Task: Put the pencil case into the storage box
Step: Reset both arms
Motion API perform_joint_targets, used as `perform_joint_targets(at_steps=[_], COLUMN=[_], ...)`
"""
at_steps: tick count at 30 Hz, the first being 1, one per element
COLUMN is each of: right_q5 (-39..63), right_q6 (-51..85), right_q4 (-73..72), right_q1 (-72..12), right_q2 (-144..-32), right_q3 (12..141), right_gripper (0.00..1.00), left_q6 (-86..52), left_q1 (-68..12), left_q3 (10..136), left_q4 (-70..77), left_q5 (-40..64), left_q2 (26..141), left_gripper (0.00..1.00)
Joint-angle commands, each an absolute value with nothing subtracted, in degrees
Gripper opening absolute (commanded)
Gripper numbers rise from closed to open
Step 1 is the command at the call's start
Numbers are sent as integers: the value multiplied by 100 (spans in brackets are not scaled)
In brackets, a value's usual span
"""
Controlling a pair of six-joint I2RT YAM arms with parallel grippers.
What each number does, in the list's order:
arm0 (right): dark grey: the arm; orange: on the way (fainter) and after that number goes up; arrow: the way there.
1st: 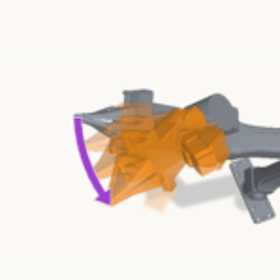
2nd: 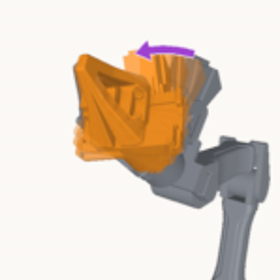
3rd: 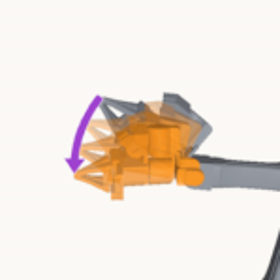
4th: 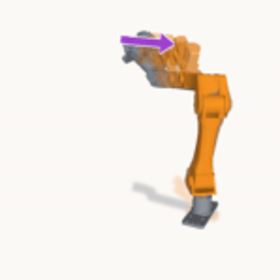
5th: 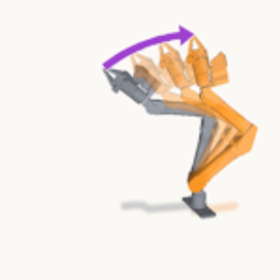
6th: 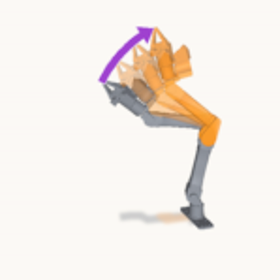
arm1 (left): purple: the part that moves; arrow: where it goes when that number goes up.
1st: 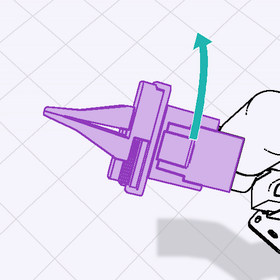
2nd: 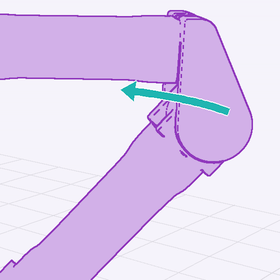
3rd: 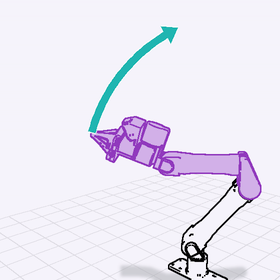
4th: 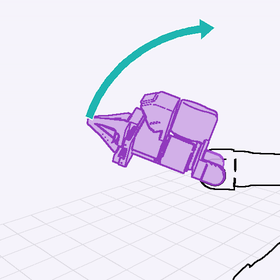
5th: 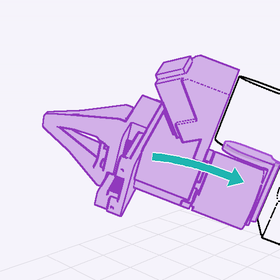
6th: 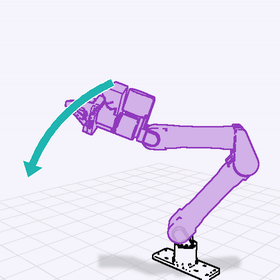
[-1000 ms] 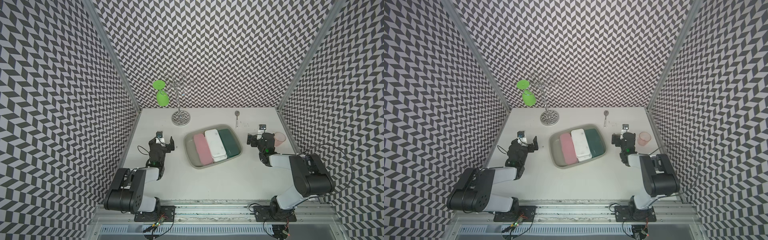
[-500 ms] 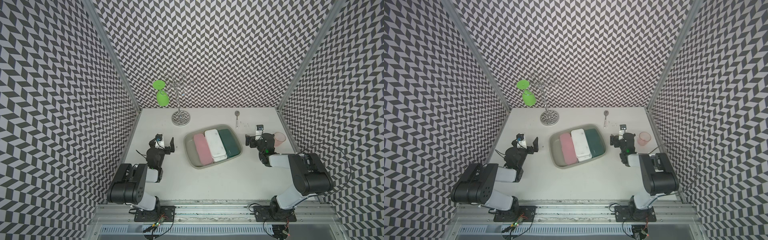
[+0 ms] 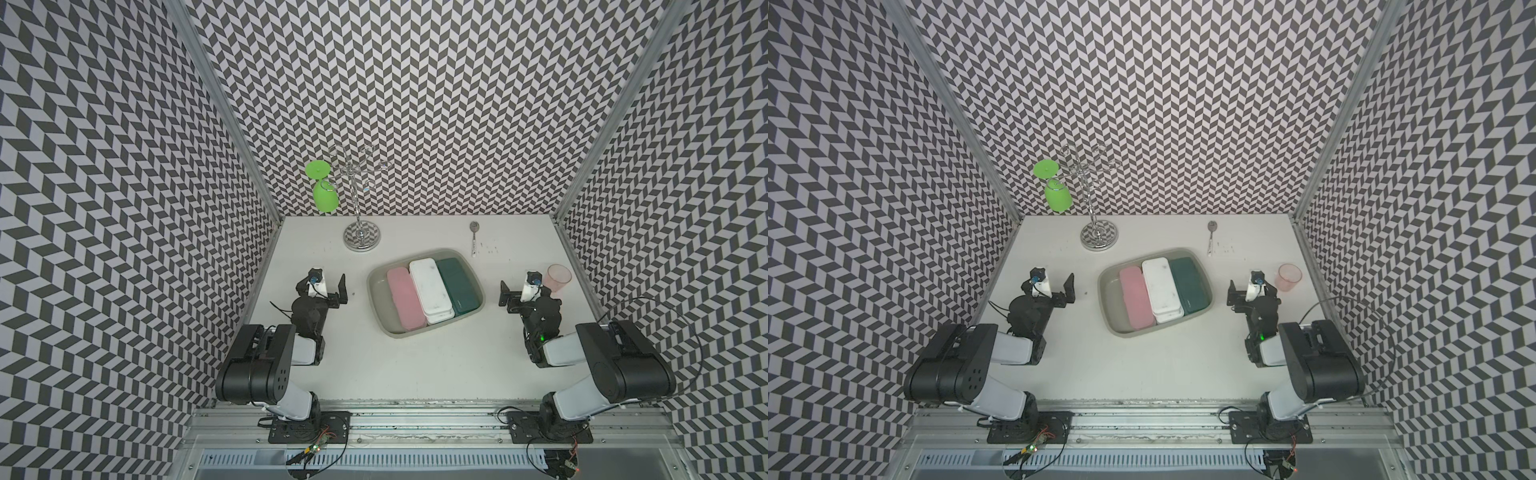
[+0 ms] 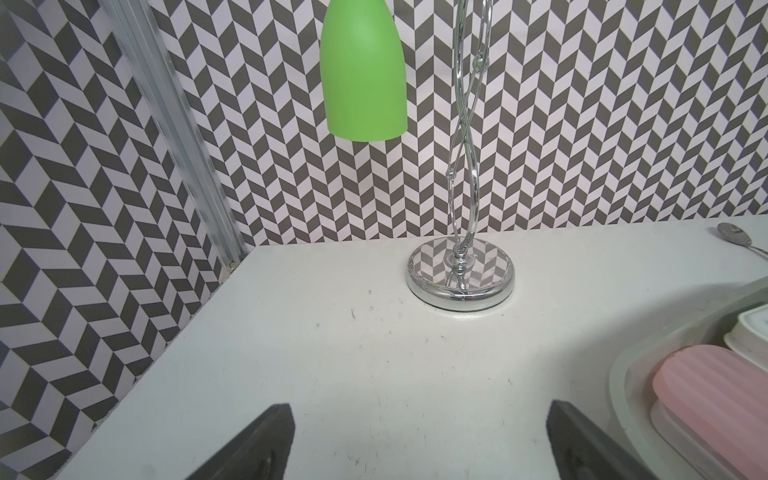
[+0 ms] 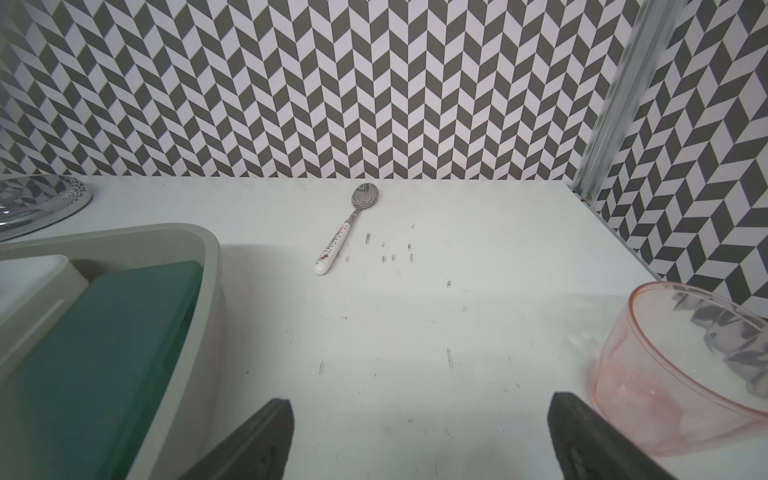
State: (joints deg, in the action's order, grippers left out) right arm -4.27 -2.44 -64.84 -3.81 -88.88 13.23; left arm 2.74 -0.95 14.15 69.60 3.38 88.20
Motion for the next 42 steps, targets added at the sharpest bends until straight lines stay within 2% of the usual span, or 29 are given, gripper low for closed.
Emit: perform_joint_targets(at_steps=[1, 2, 6, 11, 42], right_q5=[-367, -378, -349, -378, -369], right_q6=[-185, -186, -207, -175, -163], right_q4=[-7642, -7866, -6925, -7332, -7160], right_q1=[-334, -332, -333, -334, -329], right_q2=[-8977, -9037, -8781, -8877, -8854], right_q3=[1379, 1320, 1572, 1459, 1516], right_gripper=[100, 100, 100, 100, 100], left_q6=[255, 245, 234, 231, 236], left_q1=[-68, -70, -62, -61, -57], left_q3=[1449, 1465, 1462, 1468, 1468], left_q4=[7109, 7071, 7050, 7045, 7047], left_q5=[398, 383, 377, 379, 388], left_q2=[8870, 8875, 8852, 8845, 8859], left_gripper=[100, 100, 100, 100, 100])
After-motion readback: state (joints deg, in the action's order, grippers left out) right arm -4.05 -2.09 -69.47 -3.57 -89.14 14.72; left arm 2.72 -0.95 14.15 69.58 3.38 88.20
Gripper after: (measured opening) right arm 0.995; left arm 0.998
